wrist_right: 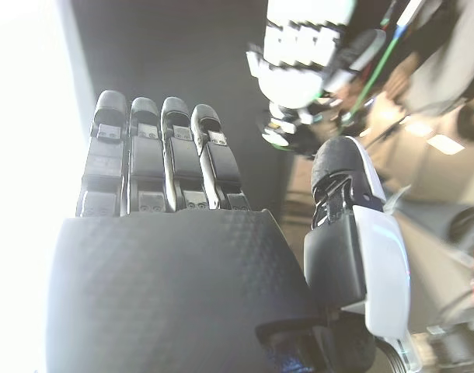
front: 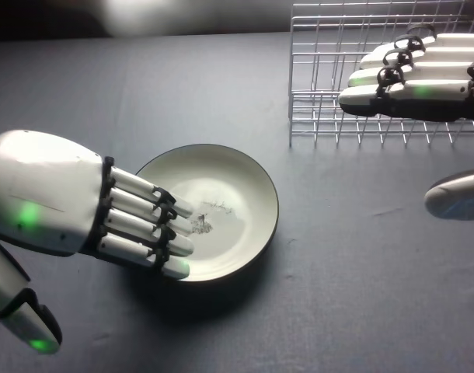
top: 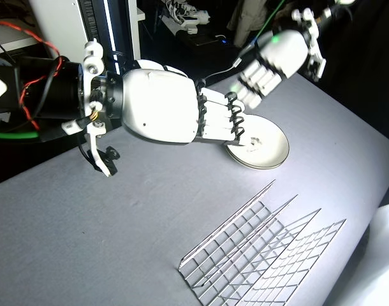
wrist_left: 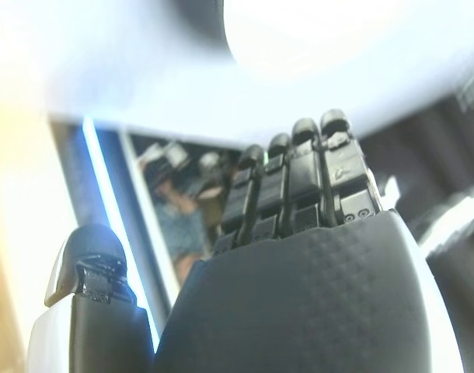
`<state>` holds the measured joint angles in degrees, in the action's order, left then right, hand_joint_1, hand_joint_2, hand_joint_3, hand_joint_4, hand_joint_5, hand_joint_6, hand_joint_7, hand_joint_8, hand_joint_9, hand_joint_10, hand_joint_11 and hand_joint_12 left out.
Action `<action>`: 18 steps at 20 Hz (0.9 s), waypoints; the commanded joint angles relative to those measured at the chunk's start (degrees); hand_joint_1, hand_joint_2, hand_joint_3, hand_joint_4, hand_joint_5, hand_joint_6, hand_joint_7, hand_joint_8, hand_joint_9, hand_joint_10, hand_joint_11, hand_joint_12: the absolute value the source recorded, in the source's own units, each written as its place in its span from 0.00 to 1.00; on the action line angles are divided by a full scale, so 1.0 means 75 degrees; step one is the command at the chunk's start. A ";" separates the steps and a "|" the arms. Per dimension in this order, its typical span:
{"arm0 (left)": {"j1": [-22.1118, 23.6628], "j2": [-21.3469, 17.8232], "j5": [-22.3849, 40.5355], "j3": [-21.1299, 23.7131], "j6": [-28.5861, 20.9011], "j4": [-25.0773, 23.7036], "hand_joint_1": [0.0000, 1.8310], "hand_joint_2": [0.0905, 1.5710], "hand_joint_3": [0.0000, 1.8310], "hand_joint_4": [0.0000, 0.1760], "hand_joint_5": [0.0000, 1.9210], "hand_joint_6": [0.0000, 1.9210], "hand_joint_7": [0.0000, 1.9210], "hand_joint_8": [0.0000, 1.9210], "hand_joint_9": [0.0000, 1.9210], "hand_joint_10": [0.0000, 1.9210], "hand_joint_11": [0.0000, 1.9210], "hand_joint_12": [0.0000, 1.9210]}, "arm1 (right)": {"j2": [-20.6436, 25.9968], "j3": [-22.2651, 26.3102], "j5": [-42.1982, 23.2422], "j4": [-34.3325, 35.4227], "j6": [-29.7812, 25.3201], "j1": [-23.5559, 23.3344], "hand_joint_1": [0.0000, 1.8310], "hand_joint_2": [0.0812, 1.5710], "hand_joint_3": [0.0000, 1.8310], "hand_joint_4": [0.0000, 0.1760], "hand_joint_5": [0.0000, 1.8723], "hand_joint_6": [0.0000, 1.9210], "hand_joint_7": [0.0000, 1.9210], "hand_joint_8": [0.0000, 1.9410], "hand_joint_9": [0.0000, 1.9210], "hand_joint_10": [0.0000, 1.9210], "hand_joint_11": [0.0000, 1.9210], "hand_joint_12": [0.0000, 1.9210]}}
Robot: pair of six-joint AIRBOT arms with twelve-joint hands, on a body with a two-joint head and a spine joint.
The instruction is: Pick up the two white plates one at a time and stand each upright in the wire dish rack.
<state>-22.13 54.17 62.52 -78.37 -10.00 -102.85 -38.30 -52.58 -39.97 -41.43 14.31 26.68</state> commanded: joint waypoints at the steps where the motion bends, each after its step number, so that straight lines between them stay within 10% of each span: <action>1: 0.0011 0.0062 0.0182 -0.0083 0.0085 0.0614 0.00 0.68 0.00 0.00 0.00 0.00 0.00 0.00 0.00 0.00 0.00 0.00 | 0.0033 -0.0008 -0.0650 0.0340 0.0094 -0.0063 0.02 0.79 0.00 0.00 0.05 0.00 0.04 0.00 0.02 0.00 0.00 0.08; 18: -0.0162 0.1234 0.0346 -0.2164 0.0148 0.0418 0.00 0.68 0.00 0.00 0.00 0.00 0.00 0.00 0.00 0.00 0.00 0.00 | -0.0054 -0.0005 -0.0909 0.0277 0.0970 0.0376 0.07 0.77 0.00 0.00 0.06 0.00 0.04 0.00 0.03 0.00 0.00 0.06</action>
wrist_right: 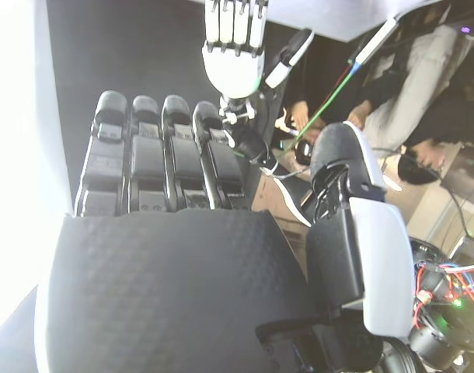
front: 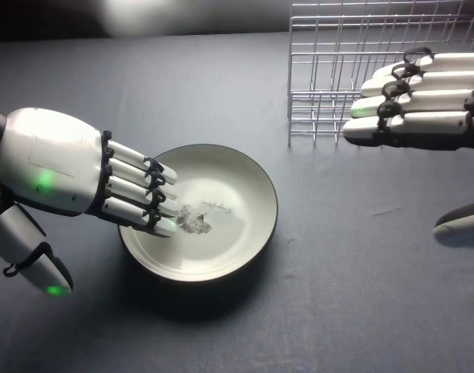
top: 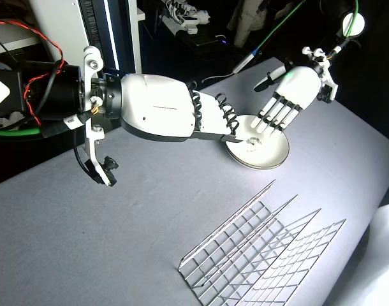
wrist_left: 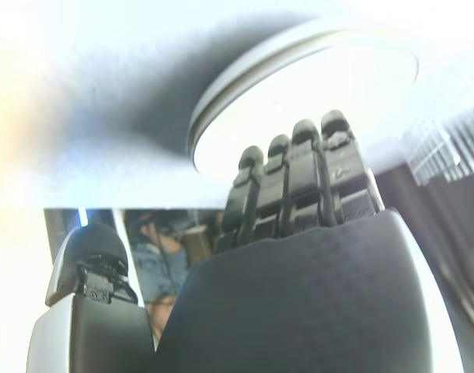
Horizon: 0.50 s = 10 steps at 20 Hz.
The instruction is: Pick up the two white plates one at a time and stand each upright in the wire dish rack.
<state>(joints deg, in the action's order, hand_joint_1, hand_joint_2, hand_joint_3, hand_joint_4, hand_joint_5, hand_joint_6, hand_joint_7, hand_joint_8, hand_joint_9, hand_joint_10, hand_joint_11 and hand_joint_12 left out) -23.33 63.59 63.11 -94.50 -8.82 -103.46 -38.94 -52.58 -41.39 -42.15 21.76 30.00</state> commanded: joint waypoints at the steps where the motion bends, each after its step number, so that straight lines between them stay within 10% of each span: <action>1: -0.0005 -0.0011 0.0269 0.0002 -0.0009 0.0386 0.00 0.68 0.00 0.00 0.00 0.00 0.00 0.00 0.00 0.00 0.00 0.00 | 0.0023 -0.0007 -0.0727 0.0352 0.0052 -0.0035 0.07 0.77 0.00 0.00 0.05 0.00 0.03 0.00 0.01 0.00 0.00 0.04; 10: -0.0195 -0.0030 0.0120 0.0046 0.0010 0.0048 0.00 0.69 0.00 0.00 0.00 0.00 0.00 0.00 0.00 0.00 0.00 0.00 | -0.0034 -0.0055 -0.0927 0.0353 0.0508 0.0162 0.09 0.70 0.00 0.00 0.06 0.00 0.05 0.00 0.04 0.00 0.00 0.14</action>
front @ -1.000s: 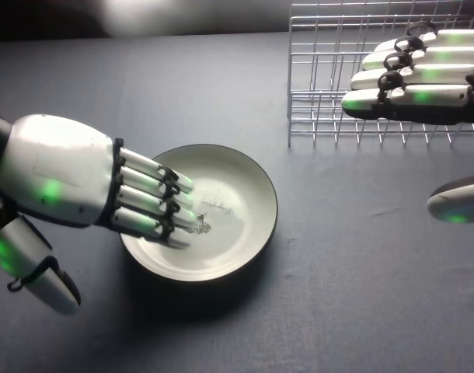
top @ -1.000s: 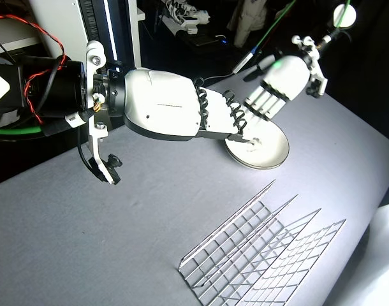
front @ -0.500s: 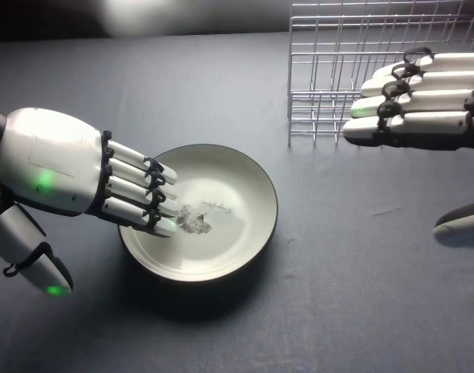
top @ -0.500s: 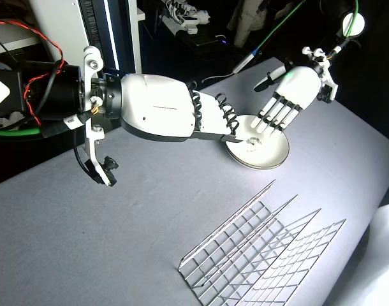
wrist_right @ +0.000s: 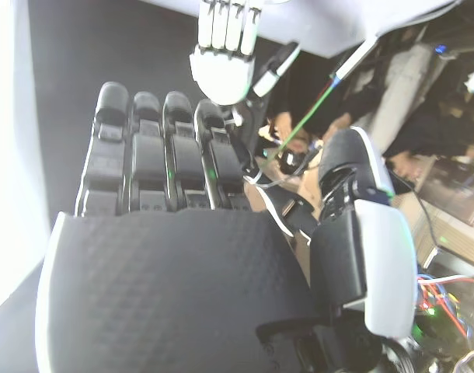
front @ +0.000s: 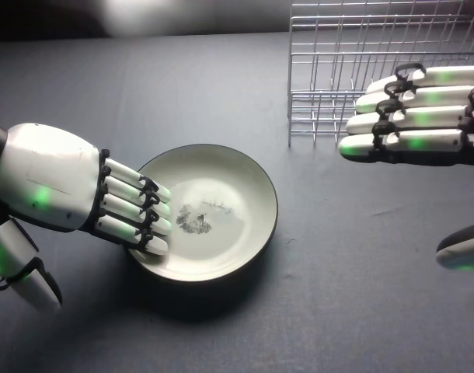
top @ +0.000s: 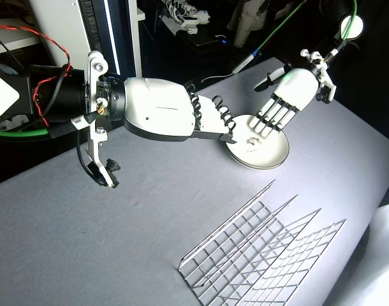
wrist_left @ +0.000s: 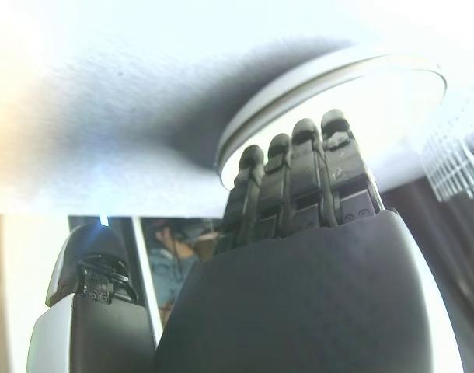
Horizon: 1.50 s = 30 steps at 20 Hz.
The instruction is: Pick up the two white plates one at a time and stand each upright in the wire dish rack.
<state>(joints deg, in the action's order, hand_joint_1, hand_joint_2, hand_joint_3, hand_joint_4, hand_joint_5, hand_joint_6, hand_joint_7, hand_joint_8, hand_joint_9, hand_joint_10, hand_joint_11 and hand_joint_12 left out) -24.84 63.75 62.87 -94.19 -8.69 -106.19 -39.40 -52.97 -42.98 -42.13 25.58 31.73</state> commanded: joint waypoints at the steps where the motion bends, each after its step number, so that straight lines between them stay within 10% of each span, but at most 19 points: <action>1: -0.0033 -0.0049 0.0086 0.0036 -0.0007 0.0397 0.00 0.69 0.00 0.00 0.00 0.00 0.00 0.00 0.00 0.00 0.00 0.00 | 0.0027 -0.0027 -0.0767 0.0351 0.0004 -0.0007 0.09 0.71 0.00 0.00 0.06 0.00 0.05 0.00 0.04 0.00 0.00 0.12; 14: -0.0349 0.0105 -0.0658 -0.0026 0.0100 -0.0306 0.00 0.69 0.00 0.00 0.00 0.00 0.00 0.00 0.00 0.00 0.00 0.00 | -0.0163 -0.0429 -0.1165 0.0386 0.0099 0.0353 0.09 0.77 0.00 0.00 0.04 0.00 0.03 0.00 0.02 0.00 0.00 0.09; 30: -0.0718 0.0909 -0.1195 0.0105 0.0370 0.0375 0.00 0.69 0.00 0.00 0.00 0.00 0.00 0.00 0.00 0.00 0.00 0.00 | -0.1523 -0.1618 -0.0751 -0.1461 -0.0037 -0.0576 0.47 0.68 0.00 0.00 0.05 0.00 0.04 0.00 0.03 0.00 0.00 0.07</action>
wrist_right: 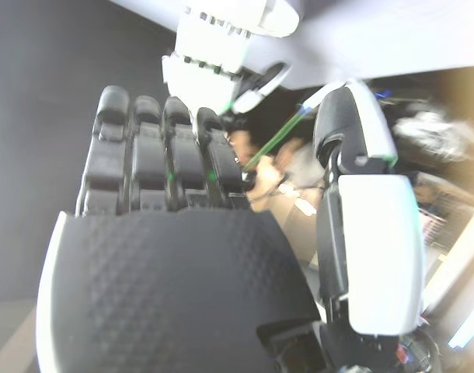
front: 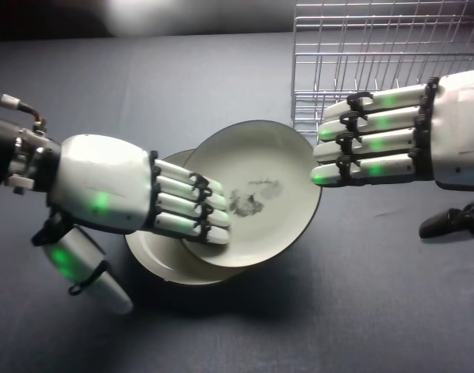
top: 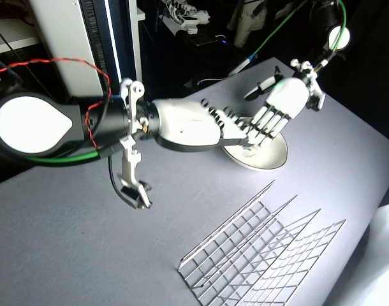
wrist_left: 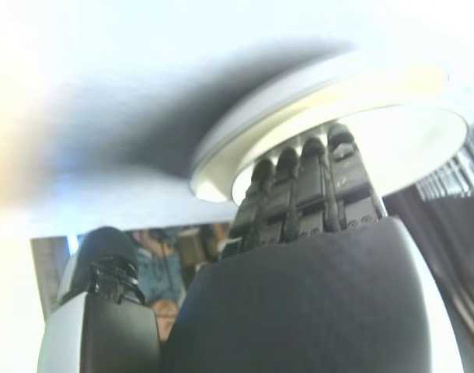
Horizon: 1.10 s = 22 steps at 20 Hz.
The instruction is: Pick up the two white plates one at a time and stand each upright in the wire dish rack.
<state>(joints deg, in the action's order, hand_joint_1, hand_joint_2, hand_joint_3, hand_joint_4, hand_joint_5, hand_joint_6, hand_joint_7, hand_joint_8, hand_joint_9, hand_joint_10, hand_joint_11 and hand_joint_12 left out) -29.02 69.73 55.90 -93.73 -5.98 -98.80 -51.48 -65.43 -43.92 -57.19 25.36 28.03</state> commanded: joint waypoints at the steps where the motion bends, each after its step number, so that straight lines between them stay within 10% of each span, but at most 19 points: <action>1: -0.0128 0.0191 -0.0265 0.0016 0.0009 -0.0577 0.00 0.70 0.00 0.00 0.00 0.00 0.00 0.00 0.00 0.00 0.00 0.00 | 0.0007 -0.0045 -0.0627 0.0452 -0.0005 -0.0107 0.58 0.63 0.00 0.00 0.03 0.00 0.02 0.00 0.02 0.00 0.00 0.07; 12: -0.0052 0.0377 -0.0261 -0.0071 0.0029 -0.0300 0.00 0.70 0.00 0.00 0.00 0.00 0.00 0.00 0.00 0.00 0.00 0.00 | -0.1034 -0.0768 -0.0319 0.0394 -0.0050 0.0033 0.63 0.65 0.00 0.00 0.03 0.00 0.00 0.00 0.00 0.00 0.00 0.02; 17: -0.0053 0.0397 -0.0263 -0.0087 0.0035 -0.0220 0.00 0.70 0.00 0.00 0.00 0.00 0.00 0.00 0.00 0.00 0.00 0.00 | -0.1878 -0.1443 -0.0053 0.0394 -0.0068 -0.0035 0.69 0.66 0.00 0.00 0.08 0.00 0.06 0.00 0.04 0.01 0.00 0.26; 22: -0.0063 0.0412 -0.0265 -0.0107 0.0064 -0.0152 0.00 0.70 0.00 0.00 0.00 0.00 0.00 0.00 0.00 0.00 0.00 0.00 | -0.2589 -0.2018 0.0150 0.0397 -0.0142 -0.0238 0.70 0.66 0.00 0.00 0.09 0.00 0.07 0.00 0.04 0.00 0.00 0.25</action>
<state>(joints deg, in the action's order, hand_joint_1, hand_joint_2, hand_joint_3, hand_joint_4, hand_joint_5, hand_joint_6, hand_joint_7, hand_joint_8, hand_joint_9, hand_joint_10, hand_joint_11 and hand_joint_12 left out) -28.45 71.57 55.48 -94.63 -5.78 -96.97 -71.31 -80.62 -38.68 -56.80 24.23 26.74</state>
